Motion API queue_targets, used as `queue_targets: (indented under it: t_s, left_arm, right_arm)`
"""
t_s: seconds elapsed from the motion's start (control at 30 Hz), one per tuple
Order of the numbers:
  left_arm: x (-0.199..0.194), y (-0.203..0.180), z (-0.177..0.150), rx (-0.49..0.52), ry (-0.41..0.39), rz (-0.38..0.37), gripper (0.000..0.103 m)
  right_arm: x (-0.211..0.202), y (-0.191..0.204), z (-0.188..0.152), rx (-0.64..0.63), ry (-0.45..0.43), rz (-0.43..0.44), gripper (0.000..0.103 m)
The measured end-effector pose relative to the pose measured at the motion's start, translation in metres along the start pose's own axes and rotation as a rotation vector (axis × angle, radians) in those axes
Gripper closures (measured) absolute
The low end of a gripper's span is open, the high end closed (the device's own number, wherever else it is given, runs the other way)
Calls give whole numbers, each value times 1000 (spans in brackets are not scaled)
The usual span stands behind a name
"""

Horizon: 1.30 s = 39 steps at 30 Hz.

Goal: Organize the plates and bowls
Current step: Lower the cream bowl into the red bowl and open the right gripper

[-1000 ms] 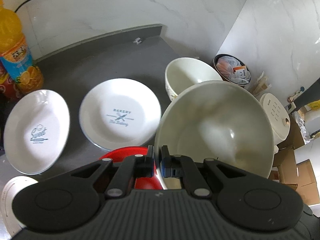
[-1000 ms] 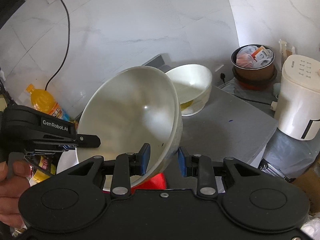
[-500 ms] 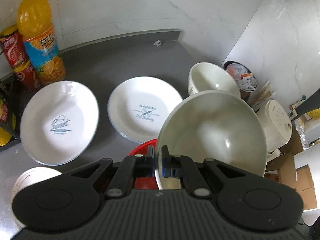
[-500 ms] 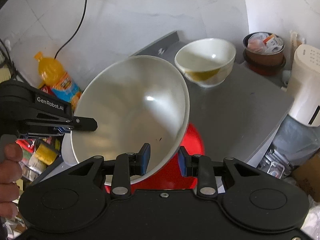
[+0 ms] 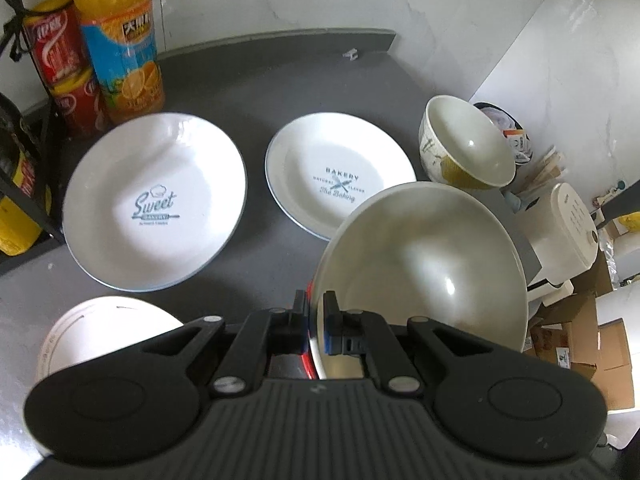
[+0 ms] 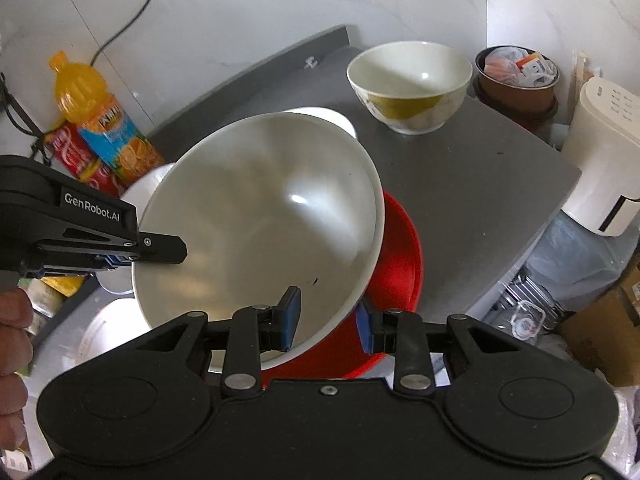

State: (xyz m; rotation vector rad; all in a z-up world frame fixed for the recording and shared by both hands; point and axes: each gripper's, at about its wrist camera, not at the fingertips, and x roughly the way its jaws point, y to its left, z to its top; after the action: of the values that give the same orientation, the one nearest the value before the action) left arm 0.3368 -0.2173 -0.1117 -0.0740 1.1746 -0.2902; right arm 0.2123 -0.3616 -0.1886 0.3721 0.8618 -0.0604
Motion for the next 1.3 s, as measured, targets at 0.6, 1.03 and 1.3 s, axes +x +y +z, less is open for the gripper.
queue_targets:
  t_s: [0.6, 1.03, 1.3]
  left_arm:
    - [31, -3, -7, -11, 71, 36, 98]
    - [34, -16, -5, 11, 74, 103, 94]
    - [36, -18, -2, 6, 96, 116, 91]
  right_arm:
    - [24, 7, 6, -68, 108, -91, 73]
    - [25, -2, 11, -72, 126, -58, 72]
    - [22, -7, 14, -61, 141, -9, 69]
